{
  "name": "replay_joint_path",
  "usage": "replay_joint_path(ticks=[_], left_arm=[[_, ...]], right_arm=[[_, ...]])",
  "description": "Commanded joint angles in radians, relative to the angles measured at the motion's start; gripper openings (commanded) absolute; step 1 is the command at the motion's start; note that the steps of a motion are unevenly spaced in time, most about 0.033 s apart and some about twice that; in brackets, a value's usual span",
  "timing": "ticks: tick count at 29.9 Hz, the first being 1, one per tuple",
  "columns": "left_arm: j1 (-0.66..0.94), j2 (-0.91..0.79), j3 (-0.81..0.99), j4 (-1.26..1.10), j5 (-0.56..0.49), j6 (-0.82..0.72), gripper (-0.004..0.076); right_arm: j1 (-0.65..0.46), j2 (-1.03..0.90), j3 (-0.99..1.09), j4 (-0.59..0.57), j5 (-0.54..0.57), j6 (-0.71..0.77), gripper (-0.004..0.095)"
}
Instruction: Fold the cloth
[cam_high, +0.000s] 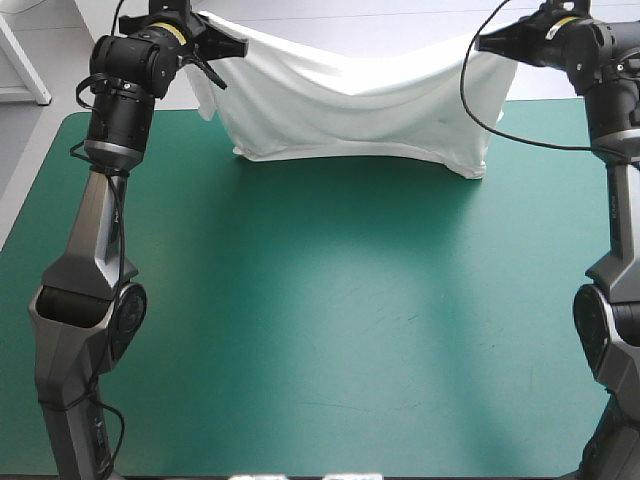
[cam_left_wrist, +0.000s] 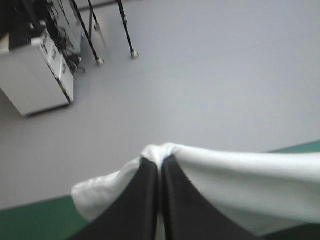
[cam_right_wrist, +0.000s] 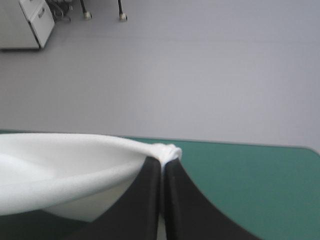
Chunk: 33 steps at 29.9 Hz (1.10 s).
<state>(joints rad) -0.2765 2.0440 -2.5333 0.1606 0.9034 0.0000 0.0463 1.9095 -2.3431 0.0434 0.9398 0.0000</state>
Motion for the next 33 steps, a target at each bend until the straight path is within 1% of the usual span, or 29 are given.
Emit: replay_joint_path(ticks=[1, 4, 6, 8, 10, 12, 14, 16, 18, 22, 27, 30, 33], left_arm=[[0.006, 0.001, -0.025, -0.042, 0.065, -0.036, -0.0009], [0.006, 0.043, -0.018, -0.069, 0.171, -0.035, -0.0009], [0.004, 0.067, -0.007, -0.08, 0.232, -0.039, -0.0009], [0.004, 0.077, 0.015, -0.108, 0.254, -0.041, -0.0009], [0.004, 0.077, 0.055, -0.118, 0.271, -0.046, -0.0009], [0.004, 0.072, 0.118, -0.118, 0.321, -0.051, -0.0009], [0.004, 0.057, 0.212, -0.113, 0.336, -0.053, -0.0009], [-0.002, 0.018, 0.324, -0.113, 0.299, -0.066, -0.0009], [-0.007, -0.031, 0.437, -0.113, 0.232, -0.073, -0.0009], [-0.019, -0.149, 0.709, -0.119, 0.139, -0.09, -0.0009], [-0.035, -0.314, 1.076, -0.161, 0.036, -0.09, -0.0009], [-0.041, -0.397, 1.236, -0.204, 0.001, -0.086, -0.0009], [-0.056, -0.474, 1.363, -0.195, -0.003, -0.086, -0.0009]], right_arm=[[-0.005, -0.016, -0.027, -0.014, 0.036, 0.0, -0.0017], [-0.005, 0.006, 0.002, -0.011, 0.12, 0.006, -0.0017], [-0.007, 0.007, 0.064, 0.001, 0.164, 0.019, -0.0017], [-0.007, 0.0, 0.144, 0.015, 0.189, 0.019, -0.0017], [-0.007, -0.014, 0.251, 0.038, 0.193, 0.019, -0.0017], [-0.007, -0.03, 0.355, 0.059, 0.191, 0.019, -0.0017], [-0.007, -0.057, 0.476, 0.069, 0.181, 0.019, -0.0017], [-0.005, -0.094, 0.6, 0.083, 0.157, 0.017, -0.0017], [-0.005, -0.132, 0.709, 0.098, 0.135, 0.0, -0.0017], [-0.005, -0.221, 0.914, 0.116, 0.091, -0.017, -0.0017], [-0.005, -0.323, 1.116, 0.116, 0.092, -0.032, -0.0017], [-0.005, -0.376, 1.204, 0.12, 0.1, -0.039, -0.0017], [-0.005, -0.426, 1.281, 0.119, 0.117, -0.053, -0.0017]])
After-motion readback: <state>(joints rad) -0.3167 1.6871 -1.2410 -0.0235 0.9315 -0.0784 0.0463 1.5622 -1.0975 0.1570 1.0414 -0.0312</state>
